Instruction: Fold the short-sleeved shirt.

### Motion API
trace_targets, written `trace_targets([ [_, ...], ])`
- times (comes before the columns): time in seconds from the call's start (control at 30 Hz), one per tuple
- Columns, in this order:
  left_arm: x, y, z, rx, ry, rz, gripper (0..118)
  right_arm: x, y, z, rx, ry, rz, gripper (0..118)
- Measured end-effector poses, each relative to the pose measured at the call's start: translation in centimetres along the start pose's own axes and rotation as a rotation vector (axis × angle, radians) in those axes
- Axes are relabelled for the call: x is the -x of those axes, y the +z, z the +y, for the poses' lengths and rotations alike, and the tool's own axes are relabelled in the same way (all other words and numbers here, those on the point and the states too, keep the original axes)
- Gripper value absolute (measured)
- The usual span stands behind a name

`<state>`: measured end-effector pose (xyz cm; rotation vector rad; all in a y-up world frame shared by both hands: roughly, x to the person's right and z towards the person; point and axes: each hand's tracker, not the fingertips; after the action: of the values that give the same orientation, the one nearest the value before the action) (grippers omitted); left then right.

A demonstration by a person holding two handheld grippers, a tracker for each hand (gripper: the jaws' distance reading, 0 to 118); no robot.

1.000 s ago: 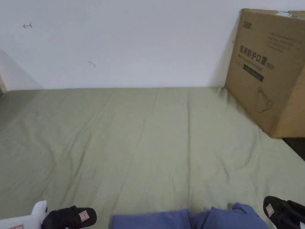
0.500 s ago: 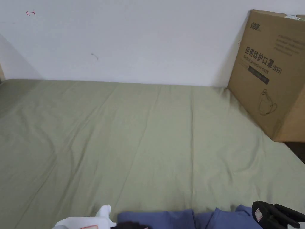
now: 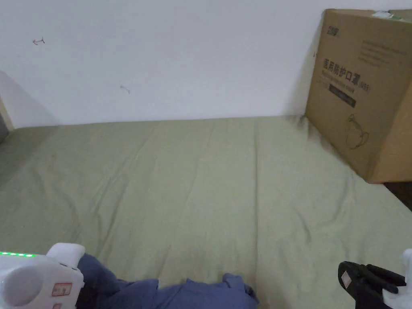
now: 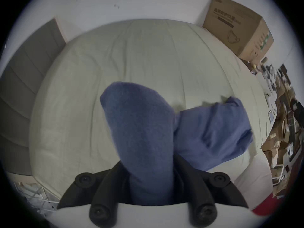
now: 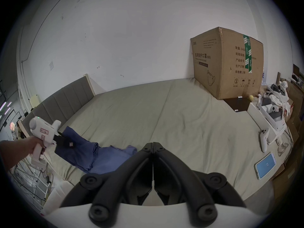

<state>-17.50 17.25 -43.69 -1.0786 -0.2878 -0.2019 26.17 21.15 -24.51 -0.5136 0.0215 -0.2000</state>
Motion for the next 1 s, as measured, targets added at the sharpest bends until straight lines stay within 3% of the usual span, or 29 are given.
trace_targets([
  [0.1,-4.0,0.1,1.9,0.0,0.199,-0.358,11,-0.5,0.1,-0.8,0.019,-0.045,-0.009,0],
  [0.2,-10.2,-3.4,3.8,0.072,0.218,-0.516,12,-1.2,1.1,-1.0,0.016,-0.082,-0.003,0],
  [0.23,-12.2,-4.6,4.1,0.093,0.215,-0.547,19,-1.4,1.5,-1.0,0.014,-0.084,-0.008,0],
  [0.3,-15.4,-7.1,4.7,0.135,0.246,-0.611,85,-1.8,2.1,-0.9,0.009,-0.079,-0.031,0],
  [0.33,-16.1,-7.9,4.8,0.159,0.29,-0.661,110,-1.9,2.3,-0.8,0.007,-0.076,-0.039,0],
  [0.37,-16.7,-8.5,4.7,0.187,0.341,-0.704,118,-2.2,2.5,-0.7,0.005,-0.073,-0.045,0],
  [0.43,-16.7,-8.6,4.9,0.197,0.355,-0.722,118,-2.5,2.8,-0.6,-0.002,-0.069,-0.05,0],
  [0.67,-12.3,-2.6,4.0,-0.043,0.222,-0.505,111,-3.3,2.2,-0.6,-0.011,-0.077,-0.048,0],
  [0.7,-12.2,-2.1,3.7,-0.061,0.19,-0.491,102,-3.3,2.0,-0.7,-0.009,-0.08,-0.047,0],
  [0.73,-12.5,-1.7,3.4,-0.098,0.159,-0.476,79,-3.3,1.9,-0.8,-0.005,-0.086,-0.044,0],
  [0.77,-13.2,-1.6,3.2,-0.111,0.115,-0.449,28,-3.3,1.7,-1.0,-0.002,-0.092,-0.04,0],
  [0.8,-13.9,-2.1,3.0,-0.105,0.073,-0.414,1,-3.3,1.7,-1.1,0.001,-0.095,-0.037,0],
  [1.0,-20.9,-6.5,2.7,0.005,-0.045,-0.527,2,-3.3,1.8,-1.9,0.018,-0.102,-0.036,0],
])
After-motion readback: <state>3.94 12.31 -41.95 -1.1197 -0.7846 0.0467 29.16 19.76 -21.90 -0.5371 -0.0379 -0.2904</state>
